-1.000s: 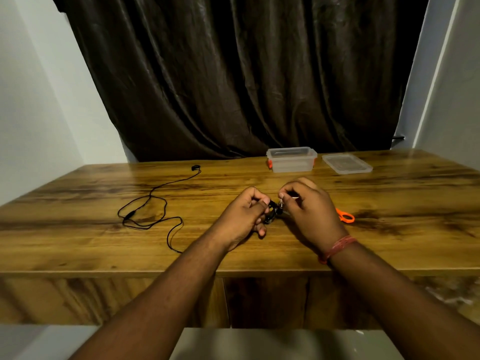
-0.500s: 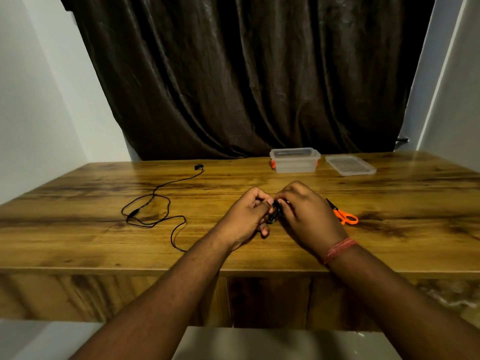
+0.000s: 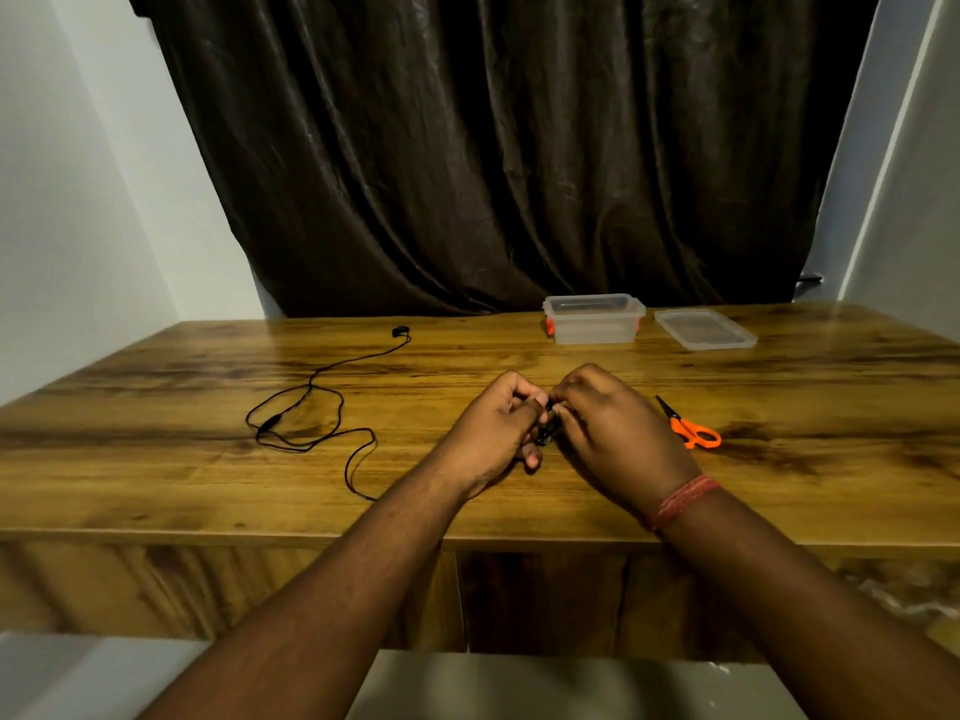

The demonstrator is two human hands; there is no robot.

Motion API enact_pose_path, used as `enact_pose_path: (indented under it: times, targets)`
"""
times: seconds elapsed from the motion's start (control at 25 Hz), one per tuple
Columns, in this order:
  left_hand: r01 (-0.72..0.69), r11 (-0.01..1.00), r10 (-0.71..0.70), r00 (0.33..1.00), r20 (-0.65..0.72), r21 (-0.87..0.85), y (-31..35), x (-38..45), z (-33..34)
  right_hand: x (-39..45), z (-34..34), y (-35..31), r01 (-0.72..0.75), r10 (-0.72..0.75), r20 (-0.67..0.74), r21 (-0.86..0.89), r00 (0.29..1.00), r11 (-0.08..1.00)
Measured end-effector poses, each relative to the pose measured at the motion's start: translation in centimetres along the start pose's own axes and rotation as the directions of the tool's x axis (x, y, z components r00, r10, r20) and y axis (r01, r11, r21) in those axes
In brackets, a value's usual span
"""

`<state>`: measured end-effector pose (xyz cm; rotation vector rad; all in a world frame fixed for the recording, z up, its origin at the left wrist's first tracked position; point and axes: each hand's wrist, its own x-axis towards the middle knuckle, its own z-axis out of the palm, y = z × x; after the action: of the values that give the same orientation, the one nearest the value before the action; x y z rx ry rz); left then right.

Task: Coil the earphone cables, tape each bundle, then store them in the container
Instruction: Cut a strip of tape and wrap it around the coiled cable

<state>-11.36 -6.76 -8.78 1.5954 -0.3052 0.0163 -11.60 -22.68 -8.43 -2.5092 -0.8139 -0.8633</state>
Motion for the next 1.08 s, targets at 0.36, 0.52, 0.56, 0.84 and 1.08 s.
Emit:
enact_pose_path:
  times: [0.36,0.52,0.56,0.84,1.08]
  targets:
    - [0.013,0.997,-0.016,0.999,-0.035,-0.082,0.4,-0.1,-0.2,-0.4,0.0,-0.1,0.008,-0.012,0.046,0.085,0.999,0.996]
    - [0.035,0.977,-0.033,0.999,0.017,-0.211,1.1,-0.4,-0.2,-0.3,0.1,-0.1,-0.071,0.062,0.041,0.282,0.997,0.957]
    - [0.043,0.968,-0.036,0.999,0.033,-0.247,1.3,-0.5,-0.2,-0.2,0.1,0.0,-0.087,0.084,0.024,0.316,0.996,0.945]
    - [0.088,0.951,-0.074,0.996,0.058,-0.297,1.7,-0.7,-0.1,0.0,-0.1,0.5,-0.126,0.156,-0.034,0.439,0.987,0.89]
    - [0.094,0.956,-0.089,0.996,0.029,-0.278,1.7,-0.7,0.0,-0.1,-0.2,0.4,-0.098,0.139,-0.057,0.451,0.989,0.887]
